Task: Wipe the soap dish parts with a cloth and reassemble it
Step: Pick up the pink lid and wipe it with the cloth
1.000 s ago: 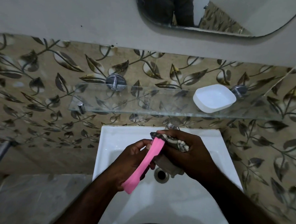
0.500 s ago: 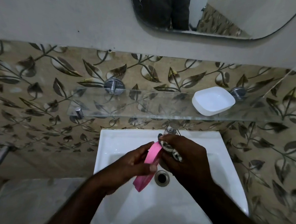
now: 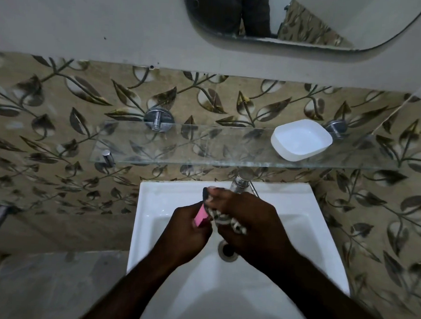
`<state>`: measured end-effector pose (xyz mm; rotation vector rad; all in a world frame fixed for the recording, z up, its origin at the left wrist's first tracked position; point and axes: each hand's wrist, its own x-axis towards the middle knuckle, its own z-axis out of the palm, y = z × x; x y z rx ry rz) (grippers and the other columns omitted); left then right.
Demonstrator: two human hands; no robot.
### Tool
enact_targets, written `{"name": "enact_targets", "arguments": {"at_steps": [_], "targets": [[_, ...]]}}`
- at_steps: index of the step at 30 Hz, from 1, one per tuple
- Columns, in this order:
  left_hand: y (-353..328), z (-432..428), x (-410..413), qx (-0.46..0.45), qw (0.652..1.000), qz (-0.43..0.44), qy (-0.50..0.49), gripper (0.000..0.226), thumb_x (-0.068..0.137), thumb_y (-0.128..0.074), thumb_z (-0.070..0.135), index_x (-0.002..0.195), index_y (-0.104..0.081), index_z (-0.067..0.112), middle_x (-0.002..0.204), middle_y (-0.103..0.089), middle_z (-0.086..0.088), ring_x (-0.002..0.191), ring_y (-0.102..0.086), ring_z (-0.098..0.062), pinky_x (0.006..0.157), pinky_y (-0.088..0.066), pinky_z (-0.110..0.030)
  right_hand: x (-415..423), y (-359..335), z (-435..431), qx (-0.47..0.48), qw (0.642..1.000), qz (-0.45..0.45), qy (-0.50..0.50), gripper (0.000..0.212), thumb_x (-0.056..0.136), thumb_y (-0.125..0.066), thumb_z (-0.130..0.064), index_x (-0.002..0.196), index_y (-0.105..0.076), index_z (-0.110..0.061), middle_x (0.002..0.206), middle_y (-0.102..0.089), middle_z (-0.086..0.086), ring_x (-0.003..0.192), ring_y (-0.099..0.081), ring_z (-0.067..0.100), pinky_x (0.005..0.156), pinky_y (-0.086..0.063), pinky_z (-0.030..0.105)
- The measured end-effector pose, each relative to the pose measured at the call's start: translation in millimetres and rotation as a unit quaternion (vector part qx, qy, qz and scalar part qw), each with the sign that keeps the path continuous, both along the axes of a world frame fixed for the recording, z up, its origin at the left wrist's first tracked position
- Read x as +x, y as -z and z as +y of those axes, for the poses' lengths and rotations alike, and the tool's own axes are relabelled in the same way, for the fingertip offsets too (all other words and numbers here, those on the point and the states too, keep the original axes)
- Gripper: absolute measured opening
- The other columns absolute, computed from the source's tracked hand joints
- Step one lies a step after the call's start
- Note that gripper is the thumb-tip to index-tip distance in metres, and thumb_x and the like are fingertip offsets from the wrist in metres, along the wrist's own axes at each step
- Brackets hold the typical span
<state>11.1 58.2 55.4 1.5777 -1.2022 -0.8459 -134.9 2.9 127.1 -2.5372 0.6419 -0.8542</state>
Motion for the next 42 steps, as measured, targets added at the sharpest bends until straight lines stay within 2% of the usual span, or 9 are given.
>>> {"name": "enact_targets", "arguments": {"at_steps": [3,8,10,16,21,27,33,38,42], "targets": [[4,-1,0,0.01,1.0,0.002,0.003,0.01,0.073,-0.051,0.006,0.071,-0.052,0.016,0.053,-0.051,0.008,0.046,-0.035,-0.002,0.045,-0.028,-0.016,6,1,-3,0.185,0.978,-0.064,0.073,0.039,0.073,-0.076,0.0,0.109,-0.074,-0.012,0.122,-0.067,-0.005,0.113,-0.063,0.004,0.1,-0.048,0.032],[5,2,4,-0.02,0.999,0.006,0.025,0.035,0.075,-0.063,0.005,0.078,-0.068,0.04,0.082,-0.071,0.024,0.078,-0.065,0.006,0.067,-0.052,-0.016,6,9,15,-0.005,0.999,0.027,-0.039,0.032,0.076,-0.073,-0.011,0.107,-0.074,-0.011,0.124,-0.068,0.002,0.113,-0.064,0.016,0.101,-0.046,0.026],[3,4,3,-0.029,0.999,-0.007,0.036,0.033,0.077,-0.059,0.006,0.08,-0.069,0.037,0.082,-0.071,0.022,0.077,-0.066,0.002,0.065,-0.051,-0.018,2,10,9,-0.006,0.997,0.024,-0.078,0.029,0.082,-0.065,-0.017,0.108,-0.074,-0.01,0.125,-0.067,0.002,0.113,-0.064,0.019,0.099,-0.047,0.027],[5,-1,3,-0.026,0.999,-0.019,0.023,0.016,0.077,-0.053,0.006,0.079,-0.059,0.02,0.066,-0.06,-0.001,0.053,-0.045,-0.005,0.051,-0.037,-0.023,3,12,-3,0.282,0.948,-0.134,0.064,0.045,0.07,-0.071,0.012,0.107,-0.074,-0.013,0.117,-0.068,-0.012,0.112,-0.063,0.002,0.103,-0.048,0.034],[4,1,3,-0.04,0.998,-0.008,0.044,0.029,0.079,-0.06,-0.002,0.097,-0.071,0.018,0.088,-0.074,0.007,0.086,-0.069,-0.009,0.074,-0.055,-0.031,0,12,14,0.063,0.997,-0.036,-0.034,0.033,0.077,-0.064,-0.017,0.109,-0.073,-0.013,0.126,-0.067,0.0,0.116,-0.062,0.01,0.104,-0.042,0.021],[-7,5,1,-0.055,0.998,-0.016,0.027,0.049,0.069,-0.051,0.001,0.079,-0.062,0.048,0.059,-0.057,0.021,0.046,-0.041,0.002,0.046,-0.029,-0.009,-4,12,-2,0.307,0.932,-0.162,0.102,0.041,0.071,-0.071,0.004,0.108,-0.074,-0.013,0.113,-0.072,-0.006,0.108,-0.066,0.003,0.099,-0.05,0.032],[-4,4,2,-0.062,0.997,0.006,0.036,0.035,0.074,-0.059,0.004,0.077,-0.062,0.039,0.072,-0.067,0.011,0.06,-0.053,0.001,0.055,-0.042,-0.017,-4,10,15,0.045,0.997,-0.058,0.006,0.035,0.078,-0.065,-0.014,0.112,-0.072,-0.014,0.128,-0.065,-0.001,0.115,-0.061,0.006,0.1,-0.044,0.018],[-2,4,-1,-0.049,0.998,-0.015,0.04,0.025,0.072,-0.056,0.001,0.075,-0.058,0.026,0.063,-0.058,0.002,0.054,-0.043,-0.004,0.05,-0.035,-0.023,-6,5,6,0.265,0.951,-0.141,0.078,0.042,0.072,-0.074,0.01,0.107,-0.074,-0.013,0.12,-0.068,-0.005,0.114,-0.063,0.003,0.103,-0.048,0.034],[-5,1,-1,-0.045,0.997,0.019,0.062,0.021,0.071,-0.061,0.004,0.074,-0.067,0.024,0.072,-0.069,0.011,0.069,-0.059,0.002,0.06,-0.05,-0.028,-2,3,24,0.03,0.999,-0.037,-0.006,0.033,0.073,-0.073,-0.01,0.106,-0.074,-0.014,0.122,-0.069,-0.001,0.112,-0.063,0.009,0.1,-0.045,0.02]]}}
